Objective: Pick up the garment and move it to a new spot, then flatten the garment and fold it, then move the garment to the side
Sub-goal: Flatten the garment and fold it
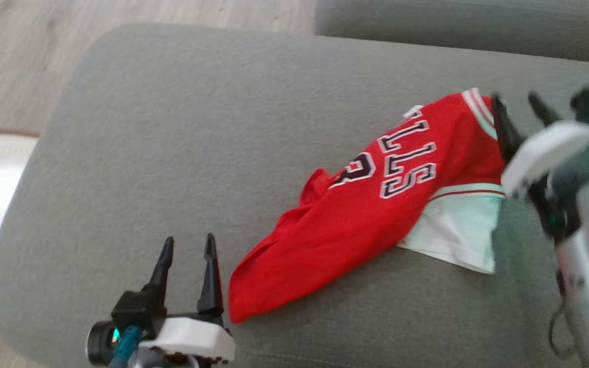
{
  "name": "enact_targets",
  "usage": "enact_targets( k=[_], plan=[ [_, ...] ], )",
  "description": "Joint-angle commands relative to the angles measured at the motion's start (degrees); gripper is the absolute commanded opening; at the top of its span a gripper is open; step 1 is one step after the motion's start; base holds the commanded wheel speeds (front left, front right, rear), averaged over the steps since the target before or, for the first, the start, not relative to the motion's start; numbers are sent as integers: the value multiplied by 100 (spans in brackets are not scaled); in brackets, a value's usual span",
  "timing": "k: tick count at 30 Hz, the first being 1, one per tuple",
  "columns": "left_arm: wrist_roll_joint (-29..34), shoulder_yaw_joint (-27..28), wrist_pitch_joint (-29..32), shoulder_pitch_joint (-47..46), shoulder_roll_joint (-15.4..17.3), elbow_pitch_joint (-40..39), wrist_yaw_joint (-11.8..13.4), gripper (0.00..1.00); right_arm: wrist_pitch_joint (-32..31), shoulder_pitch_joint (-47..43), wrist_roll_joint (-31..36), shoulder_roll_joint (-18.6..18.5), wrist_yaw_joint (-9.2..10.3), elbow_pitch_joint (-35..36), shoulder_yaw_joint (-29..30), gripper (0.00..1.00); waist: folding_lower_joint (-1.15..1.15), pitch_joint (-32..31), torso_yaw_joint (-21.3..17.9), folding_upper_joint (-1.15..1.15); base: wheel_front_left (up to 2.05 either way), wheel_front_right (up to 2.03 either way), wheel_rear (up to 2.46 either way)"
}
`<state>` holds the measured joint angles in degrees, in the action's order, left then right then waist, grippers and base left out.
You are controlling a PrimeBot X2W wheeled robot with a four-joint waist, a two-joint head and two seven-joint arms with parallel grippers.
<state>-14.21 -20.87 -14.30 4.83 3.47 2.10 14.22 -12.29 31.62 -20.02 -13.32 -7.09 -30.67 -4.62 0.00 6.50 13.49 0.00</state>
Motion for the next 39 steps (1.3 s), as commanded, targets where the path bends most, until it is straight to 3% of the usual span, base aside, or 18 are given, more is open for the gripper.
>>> enact_targets(
  k=[1,4,13,19,26,27,28,32,39],
  plan=[
    [42,234,-70,-30,-6,-204,39,100,19,-167,-11,-44,-40,264,-83,100,0,-135,-188,0,0,0,0],
    [58,336,-70,59,26,-270,59,100,-120,-807,-6,32,-40,682,20,100,0,-184,-376,0,0,0,0],
    [125,384,-70,116,51,-390,32,100,-718,-2550,269,785,-40,1621,299,100,0,-43,-614,0,0,0,0],
    [162,366,-70,20,59,-361,1,100,-888,-2571,295,970,-40,1649,492,100,0,74,-544,0,0,0,0],
    [160,354,-70,-20,45,-332,-2,100,-1217,-2251,103,1024,-40,1355,297,100,0,140,-458,0,0,0,0],
    [156,354,-70,-25,42,-327,1,100,-1268,-2204,96,1026,-40,1286,225,91,0,144,-454,0,0,0,0],
    [153,352,-70,-28,38,-321,3,100,-1280,-2157,91,1027,-40,1238,186,0,0,142,-452,0,0,0,0],
    [128,378,-70,-15,23,-327,33,100,-1315,-2064,-79,888,-40,1437,195,0,0,104,-468,0,0,0,0],
    [130,459,-70,102,17,-382,73,100,-1958,-2477,-648,-9,-40,2750,655,0,0,50,-592,0,0,0,0]
  ],
)
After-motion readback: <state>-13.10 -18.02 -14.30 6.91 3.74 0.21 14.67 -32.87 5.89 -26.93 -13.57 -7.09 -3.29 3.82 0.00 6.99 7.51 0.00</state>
